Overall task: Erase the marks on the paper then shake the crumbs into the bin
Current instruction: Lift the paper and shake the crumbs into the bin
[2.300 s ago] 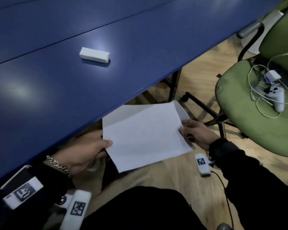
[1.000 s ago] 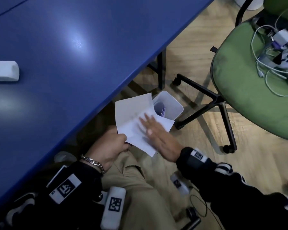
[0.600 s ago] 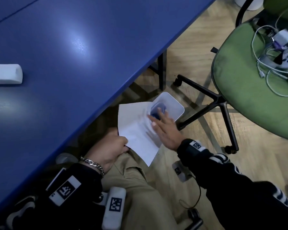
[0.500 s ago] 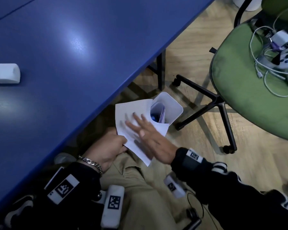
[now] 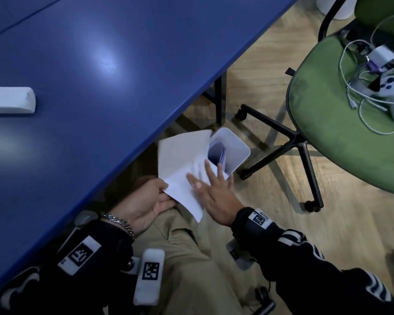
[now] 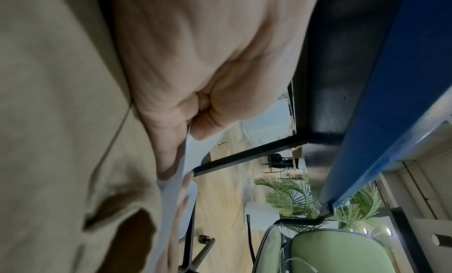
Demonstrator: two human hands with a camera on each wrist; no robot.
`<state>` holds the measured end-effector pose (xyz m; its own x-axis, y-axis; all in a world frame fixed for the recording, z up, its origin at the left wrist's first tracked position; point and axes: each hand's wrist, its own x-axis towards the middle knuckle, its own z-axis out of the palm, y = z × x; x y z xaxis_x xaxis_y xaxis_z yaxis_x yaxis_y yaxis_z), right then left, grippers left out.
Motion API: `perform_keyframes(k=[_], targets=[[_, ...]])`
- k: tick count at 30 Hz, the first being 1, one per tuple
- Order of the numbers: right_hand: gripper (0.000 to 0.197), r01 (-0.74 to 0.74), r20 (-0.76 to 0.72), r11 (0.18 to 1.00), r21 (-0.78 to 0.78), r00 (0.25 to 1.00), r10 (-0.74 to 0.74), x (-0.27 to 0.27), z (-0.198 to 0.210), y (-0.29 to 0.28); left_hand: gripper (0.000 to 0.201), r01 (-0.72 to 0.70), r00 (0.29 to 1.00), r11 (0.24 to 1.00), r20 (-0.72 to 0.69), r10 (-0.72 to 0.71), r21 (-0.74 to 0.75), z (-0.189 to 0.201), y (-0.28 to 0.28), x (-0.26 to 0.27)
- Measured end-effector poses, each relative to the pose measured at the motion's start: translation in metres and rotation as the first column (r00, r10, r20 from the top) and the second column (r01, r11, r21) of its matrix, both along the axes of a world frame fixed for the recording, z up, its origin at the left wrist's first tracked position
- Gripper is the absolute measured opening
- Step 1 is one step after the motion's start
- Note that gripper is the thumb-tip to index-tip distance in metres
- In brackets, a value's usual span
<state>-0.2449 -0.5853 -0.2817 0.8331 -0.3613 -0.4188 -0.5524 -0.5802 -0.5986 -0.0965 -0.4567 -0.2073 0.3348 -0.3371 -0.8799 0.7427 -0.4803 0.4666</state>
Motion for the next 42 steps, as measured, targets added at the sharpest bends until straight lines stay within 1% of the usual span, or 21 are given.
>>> perform_keyframes(k=[1, 3, 5, 9, 11, 14, 16, 18, 20, 22, 23, 24, 26, 28, 29, 31, 33, 35, 37, 39, 42], targets=[[0.05, 0.028, 0.042, 1.0, 0.004, 0.999, -0.028, 0.001, 0.004, -0.002, 0.03, 0.003, 1.0, 1.0, -0.001, -0.003, 0.003, 0.001, 0.0, 0.0], [0.048, -0.092, 0.19, 0.995, 0.047, 0.978, 0.082, 0.002, 0.019, 0.006, 0.032, 0.0, 1.0, 1.0, -0.007, 0.0, -0.004, 0.001, 0.0, 0.002], [0.048, -0.184, 0.228, 0.979, 0.09, 0.961, 0.16, 0.0, 0.021, 0.017, 0.034, -0.01, 1.0, 1.0, -0.022, 0.009, -0.015, 0.002, 0.0, 0.002], [0.058, 0.072, -0.023, 0.996, 0.047, 0.997, -0.071, 0.01, -0.012, -0.011, 0.032, 0.012, 1.0, 1.0, 0.012, -0.012, -0.021, 0.003, -0.001, 0.0], [0.06, 0.097, 0.029, 0.994, 0.045, 0.995, -0.099, 0.017, -0.008, -0.022, 0.033, 0.037, 0.997, 0.999, 0.07, -0.036, -0.013, 0.002, -0.002, -0.001], [0.053, -0.096, 0.269, 0.984, 0.152, 0.962, 0.053, 0.025, 0.019, -0.007, 0.033, 0.076, 0.992, 0.997, 0.103, -0.075, -0.003, 0.003, -0.003, -0.001], [0.051, -0.221, 0.344, 0.958, 0.183, 0.927, 0.148, 0.033, 0.022, 0.005, 0.033, 0.106, 0.989, 0.994, 0.102, -0.104, -0.012, 0.004, -0.004, -0.004], [0.049, -0.209, 0.24, 0.964, 0.162, 0.956, 0.167, 0.043, -0.006, -0.003, 0.036, 0.127, 0.986, 0.992, 0.11, -0.126, -0.007, 0.003, -0.006, -0.006], [0.052, -0.136, -0.125, 0.99, -0.035, 0.984, 0.131, 0.05, -0.045, -0.025, 0.038, 0.143, 0.983, 0.99, 0.116, -0.142, 0.001, 0.005, -0.006, -0.007], [0.063, -0.033, -0.437, 0.971, -0.235, 0.896, -0.075, 0.049, -0.065, -0.054, 0.038, 0.153, 0.981, 0.988, 0.12, -0.152, 0.002, 0.004, -0.004, -0.006], [0.065, 0.025, -0.442, 0.96, -0.279, 0.884, -0.152, 0.048, -0.066, -0.065, 0.037, 0.155, 0.981, 0.988, 0.121, -0.154, 0.001, 0.003, -0.002, -0.005], [0.065, 0.052, -0.351, 0.955, -0.291, 0.923, -0.157, 0.05, -0.06, -0.07, 0.036, 0.154, 0.98, 0.988, 0.123, -0.154, 0.01, 0.002, -0.001, -0.003], [0.06, 0.024, 0.042, 0.976, -0.216, 0.999, -0.015, 0.059, -0.037, -0.057, 0.03, 0.148, 0.983, 0.989, 0.113, -0.148, 0.003, 0.0, -0.001, -0.003], [0.053, -0.152, 0.344, 0.986, -0.067, 0.924, 0.166, 0.068, -0.018, -0.03, 0.024, 0.139, 0.984, 0.99, 0.116, -0.136, -0.019, 0.002, -0.003, -0.005], [0.051, -0.219, 0.348, 0.975, -0.03, 0.912, 0.216, 0.069, -0.019, -0.02, 0.024, 0.14, 0.982, 0.99, 0.128, -0.136, -0.023, 0.005, -0.004, -0.006], [0.052, -0.184, 0.076, 0.979, -0.083, 0.979, 0.191, 0.066, -0.053, -0.029, 0.028, 0.152, 0.977, 0.988, 0.152, -0.147, -0.019, 0.007, -0.004, -0.007], [0.075, -0.079, -0.148, 0.962, -0.263, 0.988, 0.04, 0.059, -0.078, -0.055, 0.031, 0.171, 0.969, 0.985, 0.185, -0.165, -0.013, 0.011, -0.002, -0.005], [0.075, 0.144, -0.1, 0.981, -0.131, 0.982, -0.158, 0.055, -0.08, -0.076, 0.03, 0.176, 0.961, 0.984, 0.216, -0.171, -0.004, 0.013, 0.001, 0.001], [0.061, 0.366, -0.028, 0.927, 0.078, 0.93, -0.365, 0.054, -0.082, -0.093, 0.026, 0.113, 0.967, 0.994, 0.231, -0.11, 0.001, 0.011, 0.007, 0.007], [0.062, 0.483, -0.088, 0.814, 0.324, 0.872, -0.482, 0.055, -0.073, -0.101, 0.019, 0.041, 0.971, 0.999, 0.238, -0.038, -0.009, 0.011, 0.014, 0.013], [0.031, 0.564, -0.223, 0.569, 0.598, 0.8, -0.558, 0.051, -0.069, -0.107, 0.012, -0.013, 0.98, 0.999, 0.198, 0.023, -0.052, 0.014, 0.021, 0.016]])
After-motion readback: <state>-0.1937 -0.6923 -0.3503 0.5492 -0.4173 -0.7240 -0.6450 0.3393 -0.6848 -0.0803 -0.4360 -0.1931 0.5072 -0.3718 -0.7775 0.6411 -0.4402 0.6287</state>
